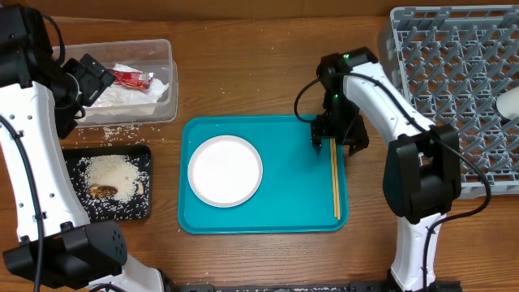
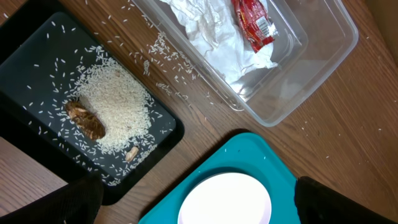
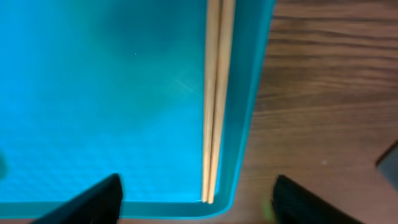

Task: Sort waste into correct bins and load items into the dishwasher
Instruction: 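Lower the right gripper to the chopsticks and pinch one chopstick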

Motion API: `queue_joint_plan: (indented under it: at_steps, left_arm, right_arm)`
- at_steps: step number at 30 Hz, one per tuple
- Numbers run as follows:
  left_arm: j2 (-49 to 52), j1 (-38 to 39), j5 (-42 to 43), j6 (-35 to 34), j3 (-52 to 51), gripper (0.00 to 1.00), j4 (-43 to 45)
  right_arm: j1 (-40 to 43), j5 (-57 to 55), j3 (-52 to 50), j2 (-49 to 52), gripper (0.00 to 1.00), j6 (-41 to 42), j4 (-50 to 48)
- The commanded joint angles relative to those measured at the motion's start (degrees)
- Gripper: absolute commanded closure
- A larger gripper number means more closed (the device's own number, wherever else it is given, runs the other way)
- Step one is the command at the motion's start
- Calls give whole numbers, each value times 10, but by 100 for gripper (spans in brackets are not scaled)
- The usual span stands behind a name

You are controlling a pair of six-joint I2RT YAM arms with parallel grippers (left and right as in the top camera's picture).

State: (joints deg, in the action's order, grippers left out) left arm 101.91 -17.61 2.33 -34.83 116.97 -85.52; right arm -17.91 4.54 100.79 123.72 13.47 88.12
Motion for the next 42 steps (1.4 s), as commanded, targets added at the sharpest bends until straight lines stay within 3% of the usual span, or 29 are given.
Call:
queue_joint_plan:
  at_steps: [1,5,11,42]
  left_arm:
    - [8,4,0,-5,1,0,1]
    - [8,4,0,-5,1,0,1]
    - [8,4,0,-5,1,0,1]
    - [8,4,0,-5,1,0,1]
  right_arm:
    - [-17,5,-26,-22,29,1,-15]
    - [-38,4,-47,-22,42,3,-46]
    - [-50,-21,-78,-22,42,3,-104]
    - [-46,-75,-116,-22,43,-4,-189]
